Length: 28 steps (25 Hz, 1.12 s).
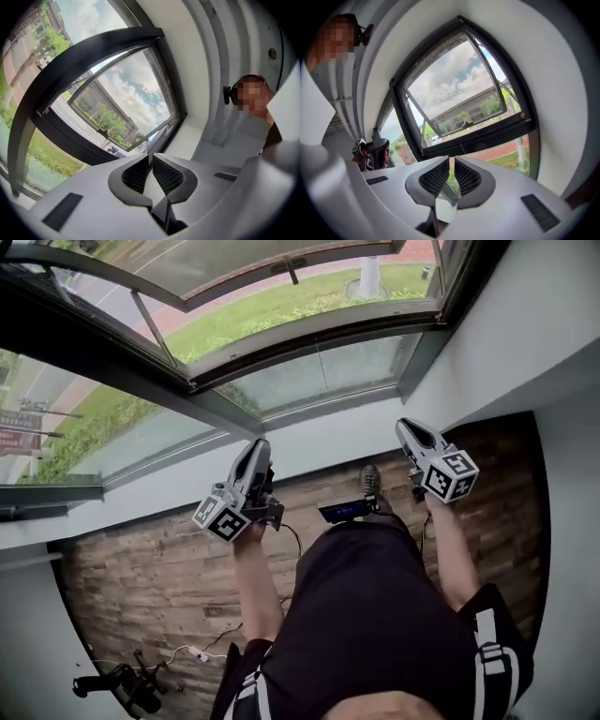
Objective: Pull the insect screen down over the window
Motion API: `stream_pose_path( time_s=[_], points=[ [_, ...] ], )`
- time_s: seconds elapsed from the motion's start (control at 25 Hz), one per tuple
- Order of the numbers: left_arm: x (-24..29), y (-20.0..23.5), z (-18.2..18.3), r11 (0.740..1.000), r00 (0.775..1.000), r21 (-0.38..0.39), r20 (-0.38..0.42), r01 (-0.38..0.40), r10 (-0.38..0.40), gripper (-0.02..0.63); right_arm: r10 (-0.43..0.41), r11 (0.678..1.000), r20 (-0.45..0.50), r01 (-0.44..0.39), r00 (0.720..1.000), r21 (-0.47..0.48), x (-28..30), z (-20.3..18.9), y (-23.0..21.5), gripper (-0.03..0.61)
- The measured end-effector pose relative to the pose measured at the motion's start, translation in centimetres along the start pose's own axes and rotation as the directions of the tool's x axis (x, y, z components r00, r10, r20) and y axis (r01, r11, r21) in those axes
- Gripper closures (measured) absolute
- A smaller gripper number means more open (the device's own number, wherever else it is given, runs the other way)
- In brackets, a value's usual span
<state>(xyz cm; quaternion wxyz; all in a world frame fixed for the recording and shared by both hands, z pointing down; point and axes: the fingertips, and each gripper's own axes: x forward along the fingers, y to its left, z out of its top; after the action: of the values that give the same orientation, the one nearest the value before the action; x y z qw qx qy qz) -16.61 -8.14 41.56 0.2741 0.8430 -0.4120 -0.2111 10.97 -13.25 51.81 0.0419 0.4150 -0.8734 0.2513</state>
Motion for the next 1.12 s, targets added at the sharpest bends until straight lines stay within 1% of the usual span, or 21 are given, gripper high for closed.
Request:
stream_pose_path(
  time_s=[0.08, 0.16, 0.24, 0.32, 0.4, 0.48, 0.52, 0.6, 0.72, 0.8, 0.88, 0.96, 1.12],
  points=[
    [-2.2, -1.0, -0.2, 1.000, 1.000, -0.005, -0.002, 0.031, -0.031, 0.581, -0.020, 0.998, 0.045, 0.017, 0.999, 0.052, -2.7, -0.6, 2.2, 0.538],
    [-2.2, 0.2, 0.3, 0.998, 0.998, 0.004, 0.014, 0.055, -0.055, 0.581, -0.017, 0.998, 0.081, 0.012, 0.997, 0.066, -2.4, -0.3, 2.6, 0.538],
    [-2.0, 1.7, -0.2, 0.998, 0.998, -0.012, 0.019, 0.064, -0.063, 0.581, -0.030, 0.998, 0.076, 0.025, 0.997, 0.066, -2.1, -0.7, 2.2, 0.538],
    [-2.9, 1.6, -1.3, 0.997, 0.998, -0.036, 0.014, 0.063, -0.063, 0.581, -0.055, 0.996, 0.062, 0.050, 0.997, 0.070, -3.6, -1.5, 2.4, 0.539],
    [-5.5, -1.7, -1.6, 0.997, 0.997, -0.013, 0.031, 0.077, -0.076, 0.581, -0.041, 0.998, 0.095, 0.036, 0.995, 0.049, -7.0, -1.0, 4.4, 0.539],
    [-8.5, -6.0, -1.5, 0.995, 0.993, 0.038, 0.064, 0.093, -0.096, 0.581, -0.001, 1.000, 0.146, -0.001, 0.989, 0.012, -10.3, -0.2, 7.2, 0.539],
    [-9.5, -7.3, -1.5, 0.994, 0.992, 0.059, 0.077, 0.095, -0.100, 0.581, 0.016, 1.000, 0.160, -0.016, 0.987, -0.003, -11.0, 0.0, 8.2, 0.539],
    [-10.6, -7.9, -1.8, 0.993, 0.992, 0.080, 0.088, 0.084, -0.091, 0.581, 0.051, 0.999, 0.164, -0.047, 0.985, -0.028, -10.8, -0.4, 9.4, 0.538],
    [-11.2, -8.3, -1.9, 0.994, 0.993, 0.086, 0.094, 0.061, -0.069, 0.581, 0.093, 0.995, 0.150, -0.087, 0.984, -0.043, -10.4, -0.8, 10.6, 0.539],
    [-11.3, -9.9, -2.3, 0.994, 0.993, 0.098, 0.098, 0.057, -0.067, 0.581, 0.111, 0.993, 0.159, -0.105, 0.981, -0.051, -12.0, -1.0, 10.9, 0.540],
    [-11.1, -13.0, -3.8, 0.991, 0.992, 0.112, 0.095, 0.067, -0.078, 0.581, 0.119, 0.992, 0.178, -0.111, 0.977, -0.052, -15.4, -1.5, 10.6, 0.539],
    [-11.0, -16.4, -5.8, 0.991, 0.992, 0.109, 0.082, 0.083, -0.092, 0.581, 0.106, 0.994, 0.192, -0.101, 0.976, -0.038, -19.5, -2.5, 9.9, 0.540],
    [-11.5, -22.7, -10.5, 0.990, 0.993, 0.093, 0.050, 0.103, -0.108, 0.581, 0.066, 0.997, 0.209, -0.073, 0.976, 0.026, -26.6, -4.5, 7.7, 0.540]
  ],
)
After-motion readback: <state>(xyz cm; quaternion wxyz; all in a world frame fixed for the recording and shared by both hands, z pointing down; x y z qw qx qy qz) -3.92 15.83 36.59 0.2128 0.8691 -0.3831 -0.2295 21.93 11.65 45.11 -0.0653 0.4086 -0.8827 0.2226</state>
